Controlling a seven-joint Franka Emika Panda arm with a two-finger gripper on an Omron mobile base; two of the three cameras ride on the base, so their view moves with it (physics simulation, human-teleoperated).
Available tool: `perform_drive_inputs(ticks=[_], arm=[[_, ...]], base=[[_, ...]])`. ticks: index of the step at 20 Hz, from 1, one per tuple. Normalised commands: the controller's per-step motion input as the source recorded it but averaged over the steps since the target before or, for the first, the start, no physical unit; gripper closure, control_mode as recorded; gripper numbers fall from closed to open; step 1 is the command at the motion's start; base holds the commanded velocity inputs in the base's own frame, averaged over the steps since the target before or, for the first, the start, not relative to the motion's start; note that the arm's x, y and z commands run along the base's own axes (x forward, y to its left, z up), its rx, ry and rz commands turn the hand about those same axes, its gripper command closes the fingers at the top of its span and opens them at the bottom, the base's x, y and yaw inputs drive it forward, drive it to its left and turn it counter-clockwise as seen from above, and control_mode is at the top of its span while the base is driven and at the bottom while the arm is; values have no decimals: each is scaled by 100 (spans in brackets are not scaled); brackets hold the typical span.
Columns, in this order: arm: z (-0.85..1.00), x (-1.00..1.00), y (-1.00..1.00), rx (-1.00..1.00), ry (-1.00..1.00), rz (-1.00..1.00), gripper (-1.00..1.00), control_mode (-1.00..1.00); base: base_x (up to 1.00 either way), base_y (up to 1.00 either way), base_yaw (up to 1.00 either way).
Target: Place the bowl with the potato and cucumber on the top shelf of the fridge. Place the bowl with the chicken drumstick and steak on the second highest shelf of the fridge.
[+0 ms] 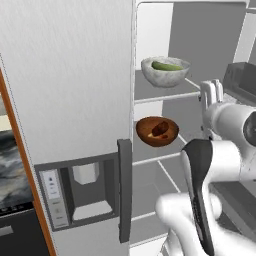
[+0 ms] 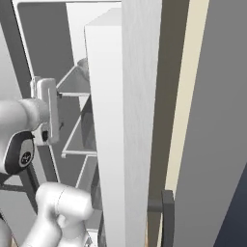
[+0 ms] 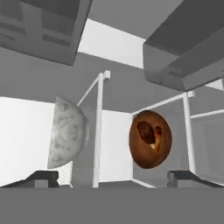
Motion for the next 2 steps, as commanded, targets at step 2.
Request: perform_drive_inputs(ticks=[2], arm=[[3,-100,15,2,0,-6,-100,-100]], base=[[0,0,0]])
